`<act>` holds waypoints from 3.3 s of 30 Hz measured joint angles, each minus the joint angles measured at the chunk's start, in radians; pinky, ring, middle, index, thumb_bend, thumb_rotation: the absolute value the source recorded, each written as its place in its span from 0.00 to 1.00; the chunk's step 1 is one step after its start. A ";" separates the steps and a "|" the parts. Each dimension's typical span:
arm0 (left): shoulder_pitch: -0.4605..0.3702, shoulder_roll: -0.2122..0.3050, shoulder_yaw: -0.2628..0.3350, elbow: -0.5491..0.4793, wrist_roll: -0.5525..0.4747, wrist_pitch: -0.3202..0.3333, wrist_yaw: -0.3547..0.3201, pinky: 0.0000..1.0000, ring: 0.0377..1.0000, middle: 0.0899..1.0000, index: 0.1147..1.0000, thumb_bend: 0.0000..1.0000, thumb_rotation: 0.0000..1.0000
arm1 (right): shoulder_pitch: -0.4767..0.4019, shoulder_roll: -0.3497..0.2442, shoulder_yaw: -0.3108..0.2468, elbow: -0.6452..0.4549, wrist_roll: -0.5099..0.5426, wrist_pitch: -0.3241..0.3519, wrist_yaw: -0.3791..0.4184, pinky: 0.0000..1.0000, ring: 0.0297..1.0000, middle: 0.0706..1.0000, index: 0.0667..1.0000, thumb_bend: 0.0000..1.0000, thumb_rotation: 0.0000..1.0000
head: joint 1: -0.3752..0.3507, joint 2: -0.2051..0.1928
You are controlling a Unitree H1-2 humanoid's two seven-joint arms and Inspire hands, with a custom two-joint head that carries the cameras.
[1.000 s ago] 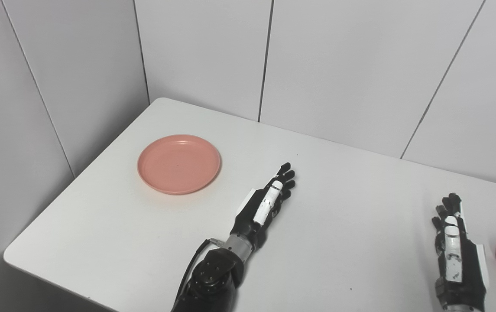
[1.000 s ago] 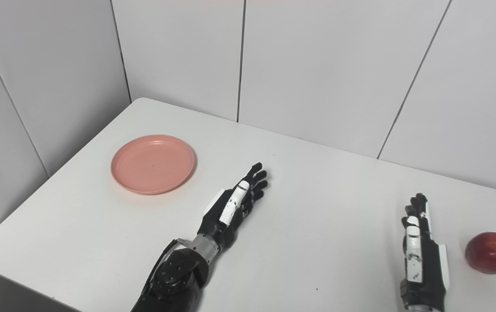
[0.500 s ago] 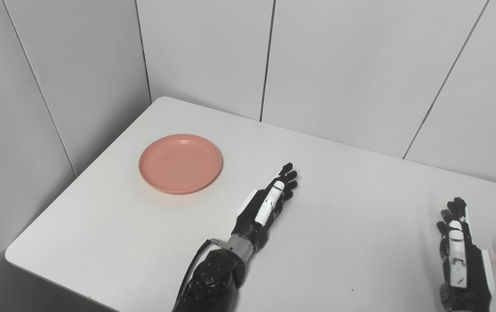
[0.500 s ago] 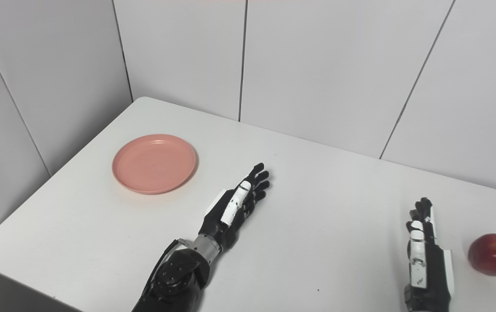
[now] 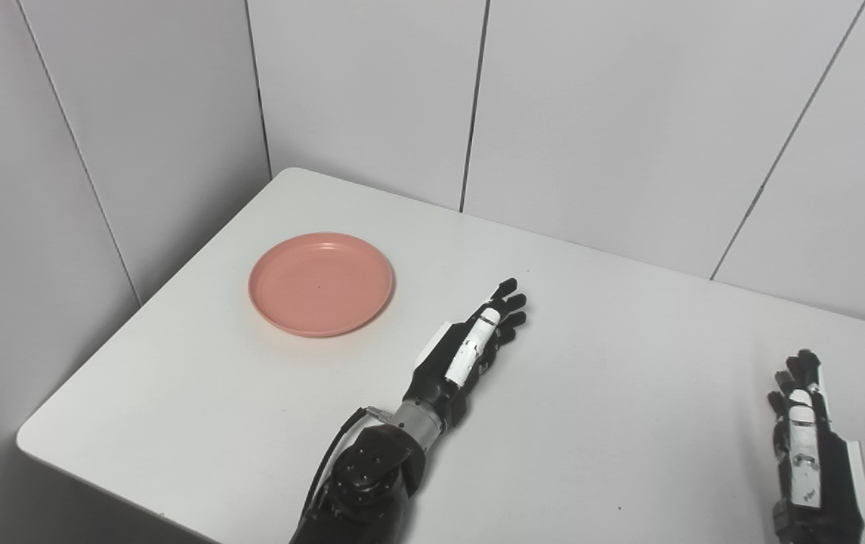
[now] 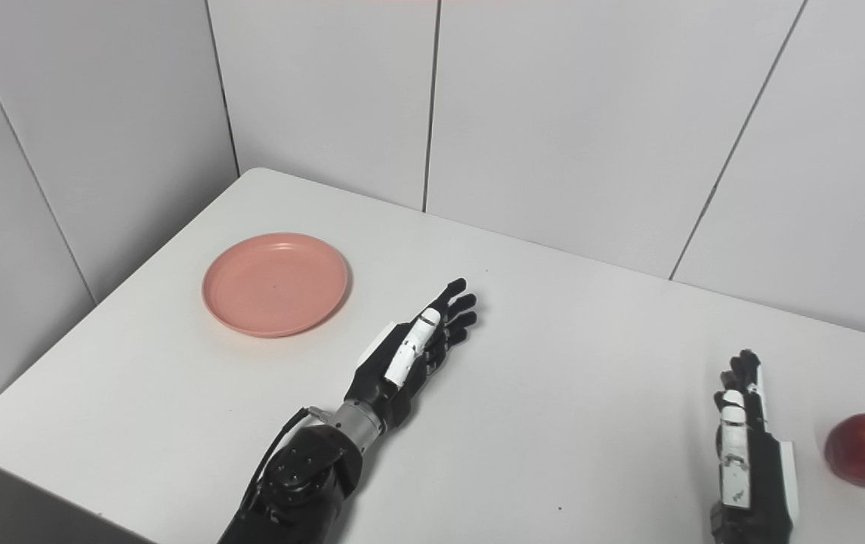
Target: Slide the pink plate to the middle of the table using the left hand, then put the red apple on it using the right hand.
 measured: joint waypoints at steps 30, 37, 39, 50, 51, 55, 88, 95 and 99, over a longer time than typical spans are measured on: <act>-0.128 0.110 0.095 -0.156 -0.005 0.105 0.019 0.94 0.93 0.94 0.92 0.39 1.00 | 0.021 0.021 0.002 -0.038 -0.006 0.047 -0.016 1.00 1.00 1.00 1.00 0.00 1.00 | 0.029 -0.017; -0.161 0.134 0.154 -0.155 -0.023 0.108 0.040 0.93 0.93 0.94 0.92 0.37 1.00 | 0.025 0.021 0.004 -0.044 -0.006 0.051 -0.020 1.00 1.00 1.00 1.00 0.00 1.00 | 0.037 -0.020; -0.171 0.146 0.164 -0.155 -0.027 0.111 0.041 0.93 0.93 0.94 0.92 0.37 1.00 | 0.025 0.021 0.005 -0.044 -0.004 0.052 -0.020 1.00 1.00 1.00 1.00 0.00 1.00 | 0.038 -0.020; -0.221 0.203 0.243 -0.113 -0.044 0.119 0.069 0.91 0.92 0.92 0.89 0.37 1.00 | 0.027 0.021 0.005 -0.048 0.006 0.069 -0.019 1.00 1.00 1.00 1.00 0.00 1.00 | 0.051 -0.023; -0.226 0.212 0.249 -0.103 -0.044 0.119 0.071 0.90 0.91 0.91 0.89 0.36 1.00 | 0.027 0.021 0.005 -0.048 0.006 0.069 -0.019 1.00 1.00 1.00 1.00 0.00 1.00 | 0.052 -0.023; -0.248 0.237 0.273 -0.072 -0.044 0.118 0.079 0.89 0.91 0.90 0.87 0.34 1.00 | 0.028 0.021 0.005 -0.050 0.007 0.070 -0.019 1.00 1.00 1.00 1.00 0.00 1.00 | 0.052 -0.023; -0.340 0.431 0.444 0.240 -0.126 0.079 0.112 0.82 0.84 0.82 0.79 0.33 1.00 | 0.042 0.020 0.007 -0.067 0.011 0.082 -0.019 1.00 1.00 1.00 1.00 0.00 1.00 | 0.074 -0.025; -0.351 0.468 0.465 0.340 -0.164 0.066 0.096 0.83 0.83 0.82 0.80 0.33 1.00 | 0.046 0.020 0.006 -0.075 0.016 0.093 -0.019 1.00 1.00 1.00 1.00 0.00 1.00 | 0.078 -0.025; -0.353 0.483 0.474 0.370 -0.188 0.065 0.087 0.83 0.83 0.82 0.80 0.32 1.00 | 0.050 0.020 0.007 -0.079 0.015 0.094 -0.019 1.00 1.00 1.00 1.00 0.00 1.00 | 0.080 -0.025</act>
